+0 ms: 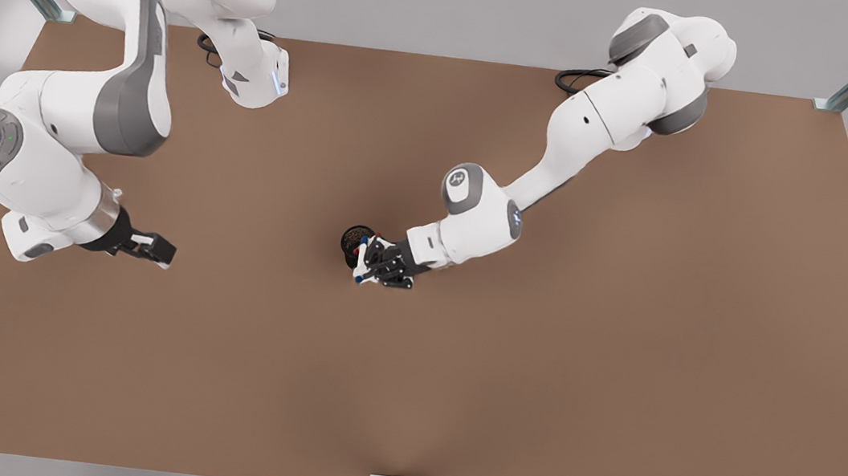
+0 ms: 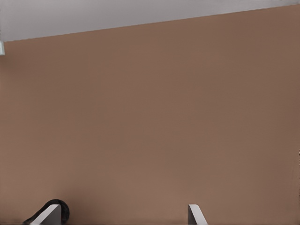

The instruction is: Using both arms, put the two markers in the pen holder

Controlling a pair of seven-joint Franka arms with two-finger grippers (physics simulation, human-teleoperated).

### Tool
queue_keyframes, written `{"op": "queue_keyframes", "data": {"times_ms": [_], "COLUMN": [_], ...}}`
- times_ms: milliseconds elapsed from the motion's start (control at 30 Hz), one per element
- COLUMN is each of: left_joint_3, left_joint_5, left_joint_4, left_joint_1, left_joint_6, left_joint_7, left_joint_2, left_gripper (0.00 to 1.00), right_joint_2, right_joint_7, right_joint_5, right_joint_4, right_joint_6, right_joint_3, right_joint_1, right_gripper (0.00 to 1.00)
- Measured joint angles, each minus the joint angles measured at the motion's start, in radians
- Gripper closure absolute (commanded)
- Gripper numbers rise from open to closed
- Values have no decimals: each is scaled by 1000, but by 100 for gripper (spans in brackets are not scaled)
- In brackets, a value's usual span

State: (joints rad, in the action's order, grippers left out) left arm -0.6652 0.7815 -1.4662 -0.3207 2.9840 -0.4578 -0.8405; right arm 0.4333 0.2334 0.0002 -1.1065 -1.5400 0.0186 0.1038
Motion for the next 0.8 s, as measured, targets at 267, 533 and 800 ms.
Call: {"op": "queue_keyframes", "data": {"times_ms": [267, 533, 800], "left_joint_3": [-23, -27, -52], "left_joint_5": [0, -3, -5], "left_joint_4": [-2, 3, -20], "left_joint_1": [-25, -70, -68], "left_joint_6": [75, 145, 178], "left_joint_7": [-177, -300, -415], "left_joint_2": [-36, -59, -56], "left_gripper": [73, 70, 66], "right_joint_2": [2, 2, 2], "right_joint_7": [-105, -172, -216], "right_joint_5": [1, 3, 4], "right_joint_4": [0, 0, 0], "right_joint_6": [2, 1, 1], "right_joint_3": [3, 4, 4], "right_joint_1": [-5, -7, -9], "right_gripper": [0, 0, 0]}}
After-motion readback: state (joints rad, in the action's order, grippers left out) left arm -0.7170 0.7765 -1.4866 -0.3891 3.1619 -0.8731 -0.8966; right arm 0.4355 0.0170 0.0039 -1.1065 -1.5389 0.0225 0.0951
